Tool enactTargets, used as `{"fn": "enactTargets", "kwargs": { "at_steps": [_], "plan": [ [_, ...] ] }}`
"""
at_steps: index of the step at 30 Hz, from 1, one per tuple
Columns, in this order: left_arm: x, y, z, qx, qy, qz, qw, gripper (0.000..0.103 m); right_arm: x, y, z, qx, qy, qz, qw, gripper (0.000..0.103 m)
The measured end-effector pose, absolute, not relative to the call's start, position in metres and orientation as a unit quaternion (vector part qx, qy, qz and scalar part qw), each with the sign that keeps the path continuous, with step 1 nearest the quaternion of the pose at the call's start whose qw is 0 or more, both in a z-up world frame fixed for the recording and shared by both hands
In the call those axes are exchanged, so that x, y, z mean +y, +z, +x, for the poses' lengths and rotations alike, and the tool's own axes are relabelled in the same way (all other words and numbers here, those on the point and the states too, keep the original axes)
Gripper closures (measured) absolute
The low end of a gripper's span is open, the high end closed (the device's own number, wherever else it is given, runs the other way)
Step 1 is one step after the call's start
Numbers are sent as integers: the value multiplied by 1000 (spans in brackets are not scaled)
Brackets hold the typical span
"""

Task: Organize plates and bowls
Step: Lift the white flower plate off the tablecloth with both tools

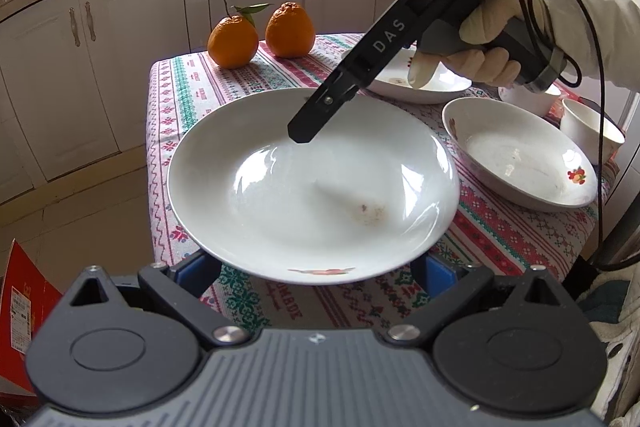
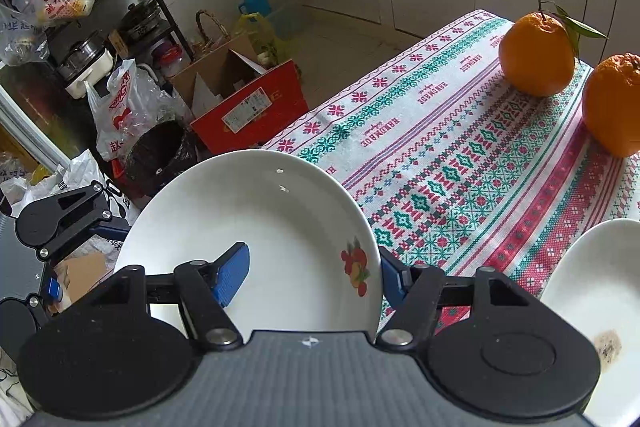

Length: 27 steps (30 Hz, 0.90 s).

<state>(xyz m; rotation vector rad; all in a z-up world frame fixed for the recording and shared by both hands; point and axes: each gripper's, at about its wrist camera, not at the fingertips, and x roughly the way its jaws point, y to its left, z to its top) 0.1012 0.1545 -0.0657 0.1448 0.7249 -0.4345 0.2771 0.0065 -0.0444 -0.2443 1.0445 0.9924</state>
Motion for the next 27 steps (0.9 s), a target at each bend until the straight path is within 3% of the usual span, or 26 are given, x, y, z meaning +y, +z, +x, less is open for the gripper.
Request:
{"fn": "enactTargets", "kwargs": {
  "at_steps": [27],
  "plan": [
    [155,-76,133,362,-228,70,901,3,3,-60,305,482,422,-110,760,30]
  ]
}}
